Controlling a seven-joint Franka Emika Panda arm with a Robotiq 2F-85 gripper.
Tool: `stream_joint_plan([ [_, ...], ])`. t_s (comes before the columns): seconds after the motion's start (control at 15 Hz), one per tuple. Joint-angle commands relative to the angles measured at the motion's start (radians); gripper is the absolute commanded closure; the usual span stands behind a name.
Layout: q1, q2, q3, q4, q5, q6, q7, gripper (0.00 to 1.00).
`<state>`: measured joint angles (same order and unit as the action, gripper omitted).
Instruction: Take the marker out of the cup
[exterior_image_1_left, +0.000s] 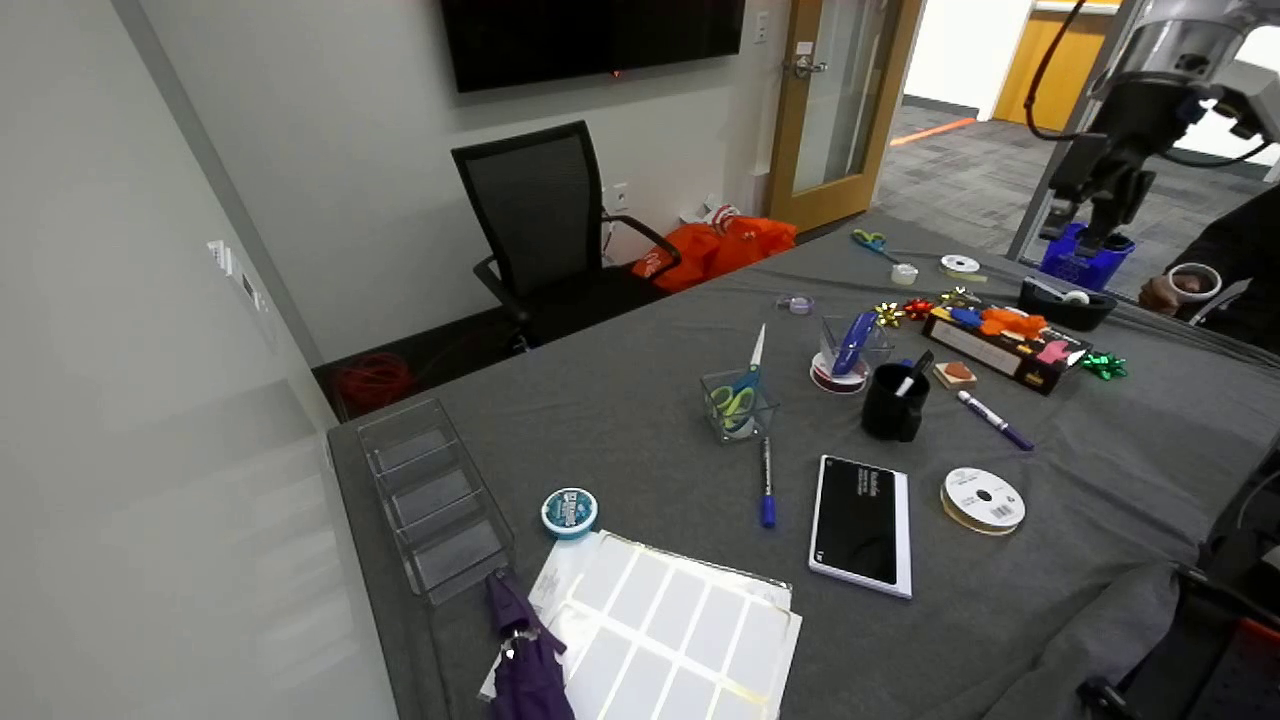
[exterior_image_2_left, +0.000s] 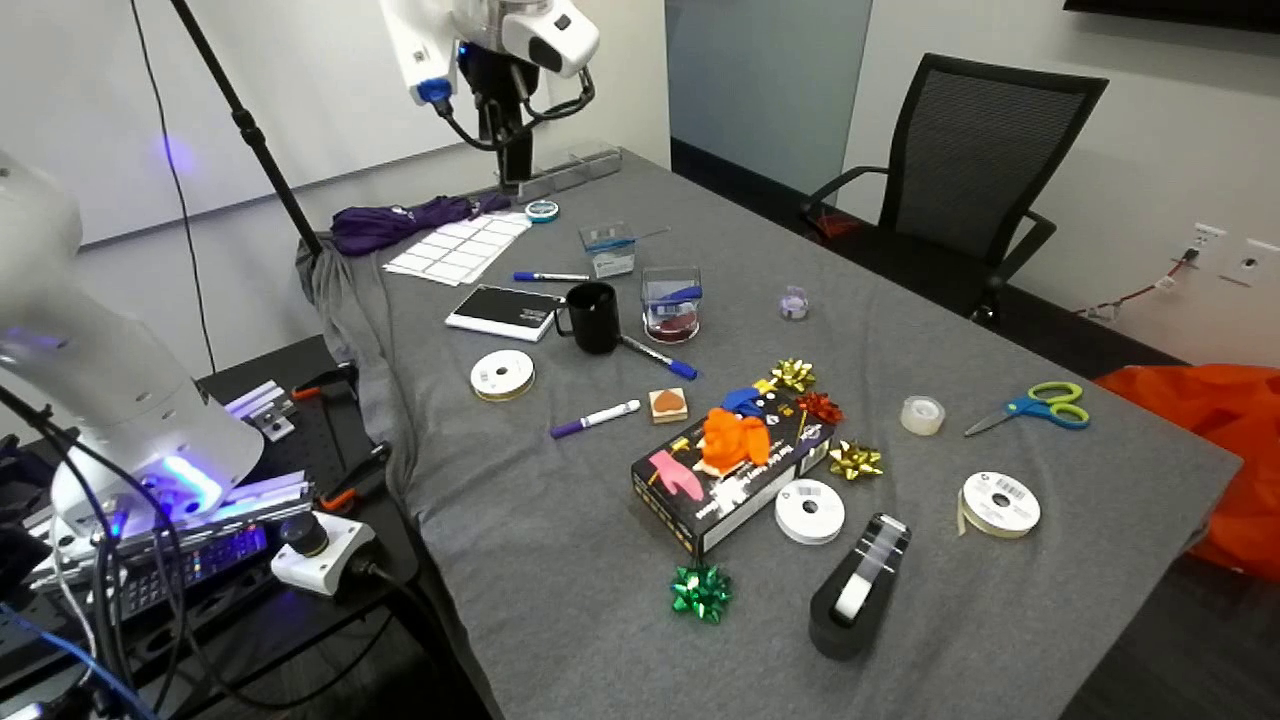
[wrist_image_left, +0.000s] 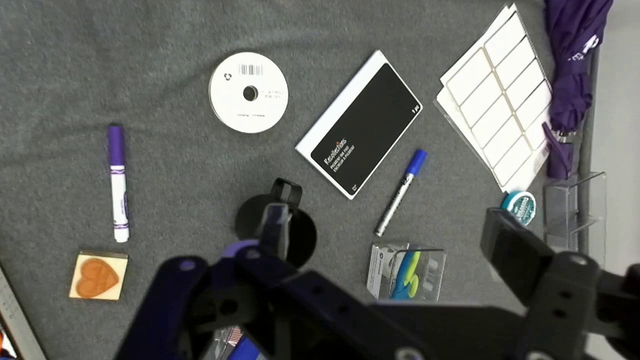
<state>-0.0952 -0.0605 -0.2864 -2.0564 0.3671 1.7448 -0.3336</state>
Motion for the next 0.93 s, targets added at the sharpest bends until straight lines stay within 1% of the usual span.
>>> stream_joint_plan([
  [0.0, -0.026, 0.111, 0.044, 0.079, 0.042, 0.072, 0.013, 0.00],
  [0.13, -0.031, 0.146, 0.061, 0.100, 0.031, 0.124, 0.021, 0.00],
  [0.2, -0.036, 0.101, 0.065, 0.060, 0.022, 0.096, 0.014, 0.00],
  [0.33, -0.039, 0.118, 0.074, 0.067, 0.021, 0.103, 0.015, 0.00],
  [0.67, -0.045, 0.119, 0.072, 0.063, 0.025, 0.113, 0.003, 0.00],
  [0.87, -0.059, 0.180, 0.069, 0.085, 0.037, 0.152, -0.038, 0.00],
])
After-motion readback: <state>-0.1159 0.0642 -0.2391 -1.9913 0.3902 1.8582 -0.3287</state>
